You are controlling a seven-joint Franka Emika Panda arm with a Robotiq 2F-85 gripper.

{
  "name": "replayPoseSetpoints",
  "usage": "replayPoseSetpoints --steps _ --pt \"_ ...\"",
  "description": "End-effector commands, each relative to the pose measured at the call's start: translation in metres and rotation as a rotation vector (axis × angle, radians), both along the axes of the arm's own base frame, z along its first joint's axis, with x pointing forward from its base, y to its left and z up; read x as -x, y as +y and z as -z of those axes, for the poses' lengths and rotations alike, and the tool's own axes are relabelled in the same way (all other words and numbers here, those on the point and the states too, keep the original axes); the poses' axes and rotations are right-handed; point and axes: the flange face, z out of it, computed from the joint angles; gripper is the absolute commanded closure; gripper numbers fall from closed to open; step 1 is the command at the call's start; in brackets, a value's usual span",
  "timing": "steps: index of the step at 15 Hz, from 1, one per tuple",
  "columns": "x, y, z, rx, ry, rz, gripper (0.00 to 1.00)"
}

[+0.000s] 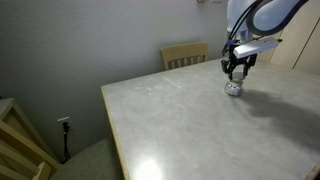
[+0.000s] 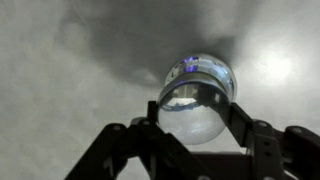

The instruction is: Put the silver lid on top of the candle container

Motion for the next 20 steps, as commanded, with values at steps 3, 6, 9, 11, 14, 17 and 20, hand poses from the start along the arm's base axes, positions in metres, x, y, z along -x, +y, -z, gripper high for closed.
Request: replayPoseSetpoints --steps 3,6,9,11,14,17,20 --pt "0.018 -0.013 0.010 -0.043 -0.014 -0.040 0.56" --pt "0.018 -0.020 0.011 -0.083 -0.043 -0.084 0.56" --pt "0.017 -0.032 0.010 -0.124 -0.080 -0.125 0.56" --pt "0.018 -0.037 0.010 -0.156 -0.090 -0.134 0.56" --pt "0.021 -0.038 0.010 -0.209 -0.090 -0.135 0.56" --pt "0.020 -0.036 0.009 -0.221 -0.084 -0.146 0.56" --pt "0.019 -0.032 0.009 -0.203 -0.086 -0.160 0.56"
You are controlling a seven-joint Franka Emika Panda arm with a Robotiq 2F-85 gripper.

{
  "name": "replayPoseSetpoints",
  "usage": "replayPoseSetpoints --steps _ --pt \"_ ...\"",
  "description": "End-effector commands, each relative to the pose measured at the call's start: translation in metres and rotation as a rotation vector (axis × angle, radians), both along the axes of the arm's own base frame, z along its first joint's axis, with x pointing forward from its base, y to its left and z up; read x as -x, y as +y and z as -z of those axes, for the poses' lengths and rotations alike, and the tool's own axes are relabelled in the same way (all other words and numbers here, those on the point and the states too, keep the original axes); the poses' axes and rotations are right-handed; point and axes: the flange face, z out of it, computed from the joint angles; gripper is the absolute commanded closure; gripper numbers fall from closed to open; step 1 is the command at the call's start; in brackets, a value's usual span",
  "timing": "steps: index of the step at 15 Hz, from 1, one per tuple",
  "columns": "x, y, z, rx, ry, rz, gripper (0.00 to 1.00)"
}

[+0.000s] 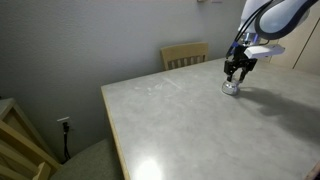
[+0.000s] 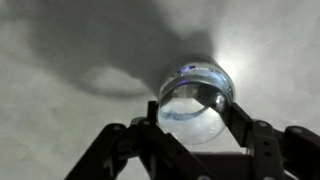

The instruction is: Put the silver lid on top of the candle container

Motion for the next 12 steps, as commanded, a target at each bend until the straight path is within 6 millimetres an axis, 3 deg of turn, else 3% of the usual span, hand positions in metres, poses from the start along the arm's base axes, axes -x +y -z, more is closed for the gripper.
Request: replayPoseSetpoints --steps 1,12 --pt "0.008 0.002 -0.003 0.004 -0.008 -0.031 0.56" --pt "0.007 0.027 -0.015 0.077 -0.023 -0.095 0.56"
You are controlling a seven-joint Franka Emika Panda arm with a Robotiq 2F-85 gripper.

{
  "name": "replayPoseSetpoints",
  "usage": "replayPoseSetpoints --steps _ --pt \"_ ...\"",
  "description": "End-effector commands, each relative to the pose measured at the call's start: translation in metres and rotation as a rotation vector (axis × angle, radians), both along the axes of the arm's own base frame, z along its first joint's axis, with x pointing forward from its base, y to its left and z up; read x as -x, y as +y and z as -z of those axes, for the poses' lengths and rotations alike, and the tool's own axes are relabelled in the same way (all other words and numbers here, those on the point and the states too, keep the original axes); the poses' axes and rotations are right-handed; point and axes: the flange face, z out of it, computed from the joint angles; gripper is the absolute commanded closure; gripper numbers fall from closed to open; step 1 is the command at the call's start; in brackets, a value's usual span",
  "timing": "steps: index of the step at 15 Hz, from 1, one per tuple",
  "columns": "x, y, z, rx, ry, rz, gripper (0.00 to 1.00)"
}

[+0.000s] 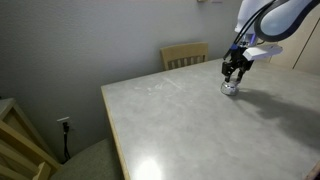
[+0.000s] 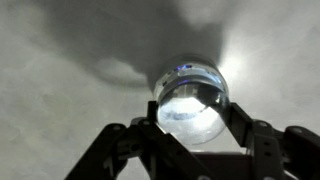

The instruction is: Put the silver lid on top of the candle container

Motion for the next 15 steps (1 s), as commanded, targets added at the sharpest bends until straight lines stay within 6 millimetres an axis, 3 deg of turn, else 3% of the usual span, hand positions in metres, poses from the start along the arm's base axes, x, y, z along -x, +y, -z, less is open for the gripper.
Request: replayPoseSetpoints --steps 1,6,15 --pt "0.004 0.006 -0.014 0.037 -0.016 -0.017 0.56" --pt "0.005 0.012 -0.014 0.051 -0.024 -0.038 0.56" --pt "0.001 -0.008 -0.026 0.004 -0.041 -0.049 0.56"
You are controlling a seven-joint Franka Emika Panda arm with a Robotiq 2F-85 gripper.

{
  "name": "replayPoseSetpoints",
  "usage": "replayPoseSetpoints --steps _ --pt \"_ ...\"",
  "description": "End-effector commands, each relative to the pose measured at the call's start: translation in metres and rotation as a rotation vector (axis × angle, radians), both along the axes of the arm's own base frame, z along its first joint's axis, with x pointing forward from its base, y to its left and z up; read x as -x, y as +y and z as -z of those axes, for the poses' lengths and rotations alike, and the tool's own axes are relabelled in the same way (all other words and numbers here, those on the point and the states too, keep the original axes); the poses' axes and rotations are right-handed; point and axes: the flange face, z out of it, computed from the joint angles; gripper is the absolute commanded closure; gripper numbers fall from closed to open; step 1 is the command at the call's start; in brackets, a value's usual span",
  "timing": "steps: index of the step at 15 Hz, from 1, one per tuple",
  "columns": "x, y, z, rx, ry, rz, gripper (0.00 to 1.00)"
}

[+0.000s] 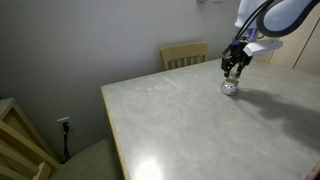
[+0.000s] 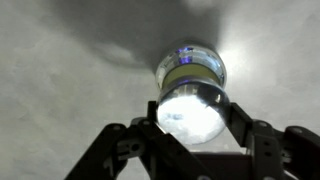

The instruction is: Put the silver lid on top of the candle container

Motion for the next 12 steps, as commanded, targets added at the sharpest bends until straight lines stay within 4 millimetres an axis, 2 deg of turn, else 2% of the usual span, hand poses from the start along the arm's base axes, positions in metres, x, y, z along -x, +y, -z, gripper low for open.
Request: replayPoseSetpoints --steps 1,7,12 --pt "0.0051 -0.0125 -0.0064 -0.036 0.002 -0.019 0.56" --pt "0.0052 -0.0148 0.0004 -0.105 0.032 -0.005 0.56" --pt "0.0021 -0.0198 -0.0007 -0.096 0.022 0.004 0.56"
